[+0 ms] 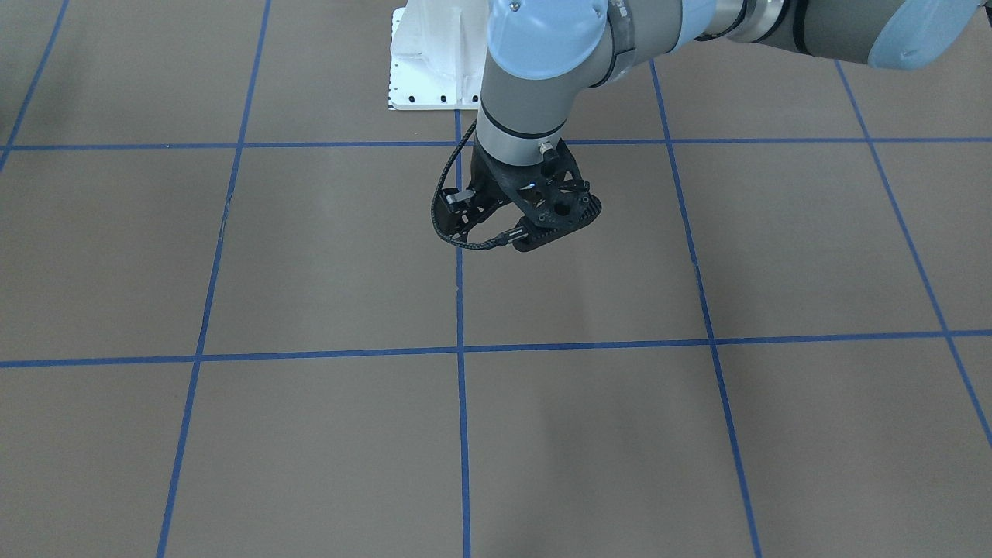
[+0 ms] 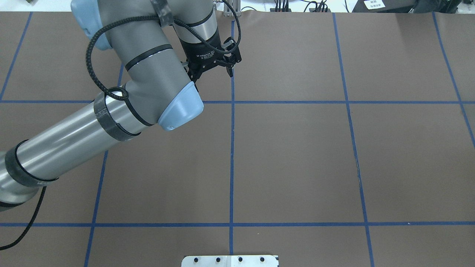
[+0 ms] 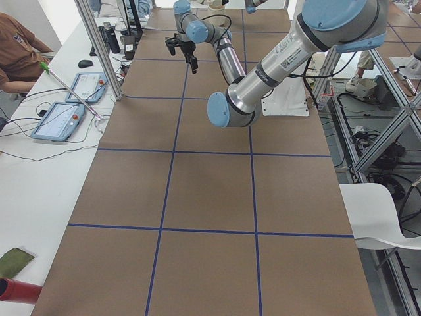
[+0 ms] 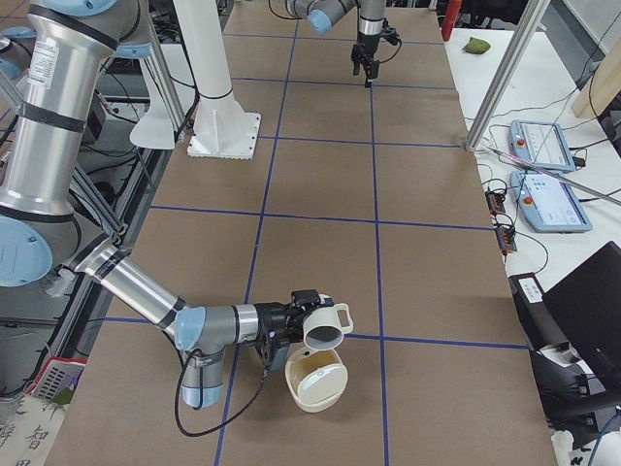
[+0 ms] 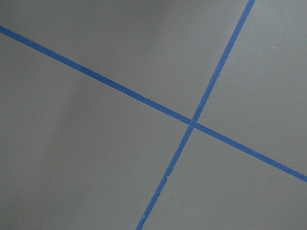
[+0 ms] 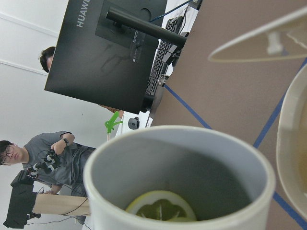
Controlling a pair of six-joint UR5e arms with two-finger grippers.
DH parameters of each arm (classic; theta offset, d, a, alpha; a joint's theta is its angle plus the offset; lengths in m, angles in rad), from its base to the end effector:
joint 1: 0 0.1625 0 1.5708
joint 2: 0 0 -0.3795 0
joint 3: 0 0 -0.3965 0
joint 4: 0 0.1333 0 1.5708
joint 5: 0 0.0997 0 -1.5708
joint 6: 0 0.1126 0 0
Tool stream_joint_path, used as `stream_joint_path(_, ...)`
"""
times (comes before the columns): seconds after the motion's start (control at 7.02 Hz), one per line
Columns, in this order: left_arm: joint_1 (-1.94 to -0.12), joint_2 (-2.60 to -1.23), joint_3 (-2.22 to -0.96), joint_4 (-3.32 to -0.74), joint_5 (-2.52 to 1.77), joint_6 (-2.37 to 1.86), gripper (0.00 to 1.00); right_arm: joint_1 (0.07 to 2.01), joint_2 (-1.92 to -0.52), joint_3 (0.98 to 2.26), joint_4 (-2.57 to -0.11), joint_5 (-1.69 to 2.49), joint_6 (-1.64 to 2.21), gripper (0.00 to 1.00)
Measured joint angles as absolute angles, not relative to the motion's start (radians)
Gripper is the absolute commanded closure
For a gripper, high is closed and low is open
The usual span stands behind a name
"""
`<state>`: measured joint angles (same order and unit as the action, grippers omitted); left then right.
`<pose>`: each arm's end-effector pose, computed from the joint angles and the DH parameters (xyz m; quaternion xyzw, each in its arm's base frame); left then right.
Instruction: Left arm hands cup to right arm to dump lemon
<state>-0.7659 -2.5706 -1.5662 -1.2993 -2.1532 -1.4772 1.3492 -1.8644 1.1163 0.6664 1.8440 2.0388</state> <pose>0.4350 -0.5173 0.0394 -0.1028 0.4201 -0.1996 0.8793 0.0351 -0.3124 0.7050 0.1957 -0.6499 0.5178 0.5207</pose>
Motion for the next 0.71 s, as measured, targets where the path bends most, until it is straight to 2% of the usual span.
stream_joint_path(0.71,-0.766,-2.572,-1.565,-1.299,-2.135,-1.472,0.0,1.376,-1.844,1.115,0.677,1.849,2.3,1.0)
